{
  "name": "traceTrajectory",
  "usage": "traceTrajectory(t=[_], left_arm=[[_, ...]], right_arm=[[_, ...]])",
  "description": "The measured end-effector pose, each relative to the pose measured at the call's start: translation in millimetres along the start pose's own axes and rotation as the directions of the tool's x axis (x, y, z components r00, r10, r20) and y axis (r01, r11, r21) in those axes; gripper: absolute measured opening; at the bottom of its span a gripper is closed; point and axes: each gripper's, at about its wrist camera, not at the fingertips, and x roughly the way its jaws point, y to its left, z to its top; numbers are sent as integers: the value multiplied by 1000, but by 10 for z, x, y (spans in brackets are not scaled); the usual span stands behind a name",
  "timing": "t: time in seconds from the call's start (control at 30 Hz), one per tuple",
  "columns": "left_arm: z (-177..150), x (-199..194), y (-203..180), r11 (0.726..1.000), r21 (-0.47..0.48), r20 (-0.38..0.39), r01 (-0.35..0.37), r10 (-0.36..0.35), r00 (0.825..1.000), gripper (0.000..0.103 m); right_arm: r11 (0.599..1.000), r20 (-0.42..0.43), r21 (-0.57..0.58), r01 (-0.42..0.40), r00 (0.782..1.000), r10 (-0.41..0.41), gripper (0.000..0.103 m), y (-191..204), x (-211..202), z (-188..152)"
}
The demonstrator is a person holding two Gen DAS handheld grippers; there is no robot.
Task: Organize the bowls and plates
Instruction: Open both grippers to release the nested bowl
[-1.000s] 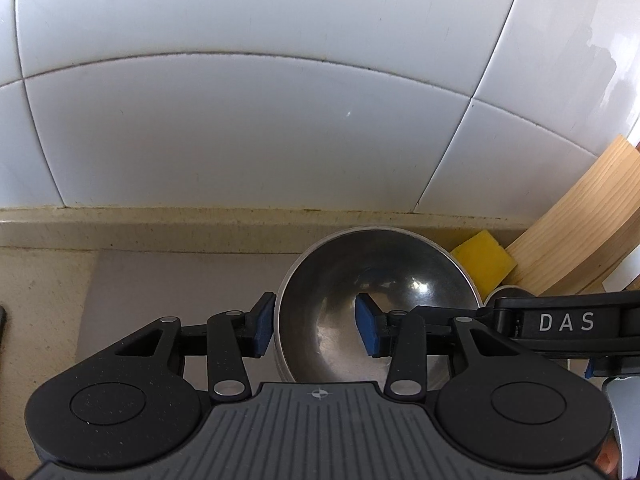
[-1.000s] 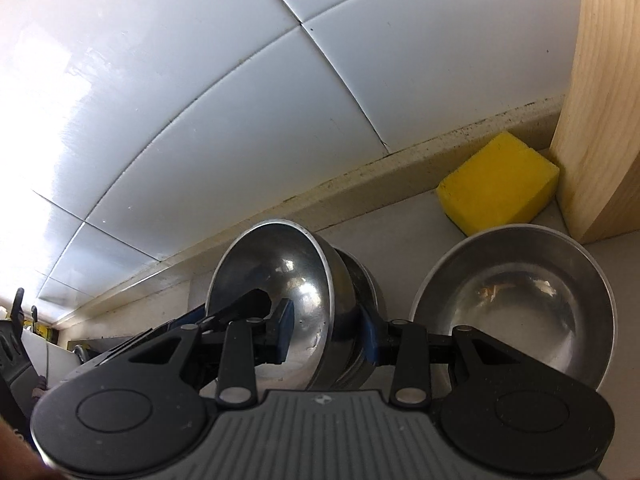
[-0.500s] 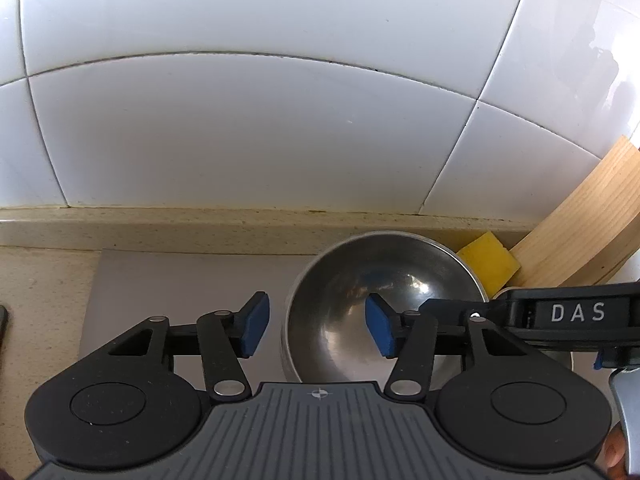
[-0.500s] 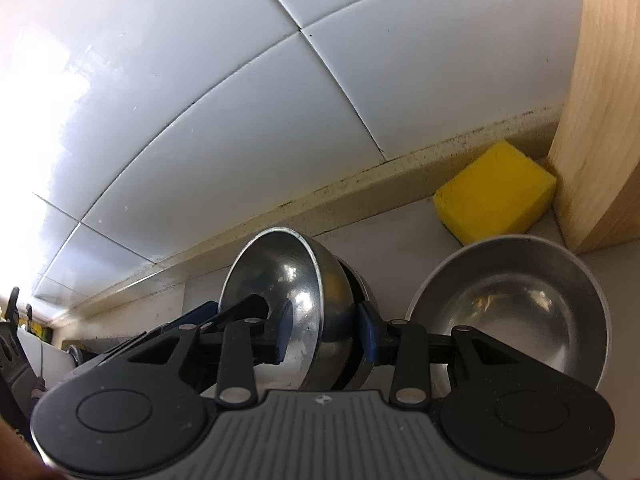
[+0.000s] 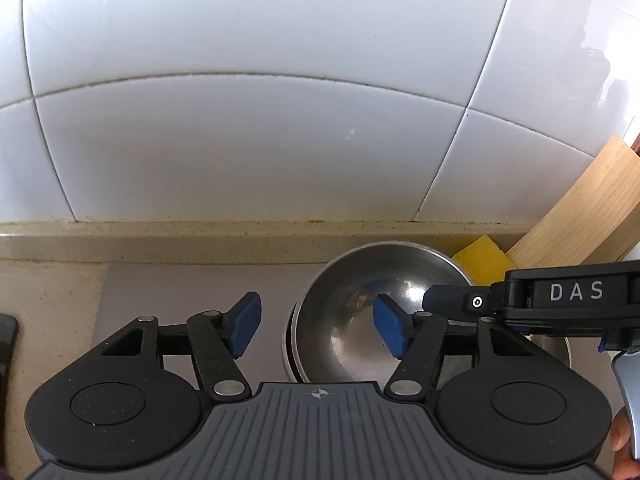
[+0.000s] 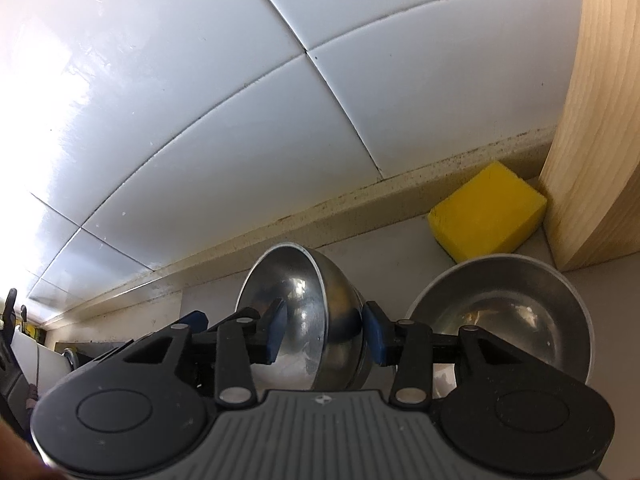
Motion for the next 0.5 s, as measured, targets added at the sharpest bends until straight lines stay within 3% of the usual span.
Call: traceTrajectory(t=[0.2, 0.33, 0.5], left_arm=[[9, -63, 30, 1000, -4, 15, -16, 16, 1000, 65], [16, -105, 59, 1000, -9, 20, -24, 24, 1000, 65], [11, -131, 42, 1000, -4, 24, -27, 27, 999, 67]], right_arm=[[999, 59, -37, 37, 998, -35, 16, 58, -134, 16], [975, 123, -145, 168, 981, -150, 16, 195, -171, -34], [977, 100, -137, 161, 984, -148, 16, 206, -121, -39]])
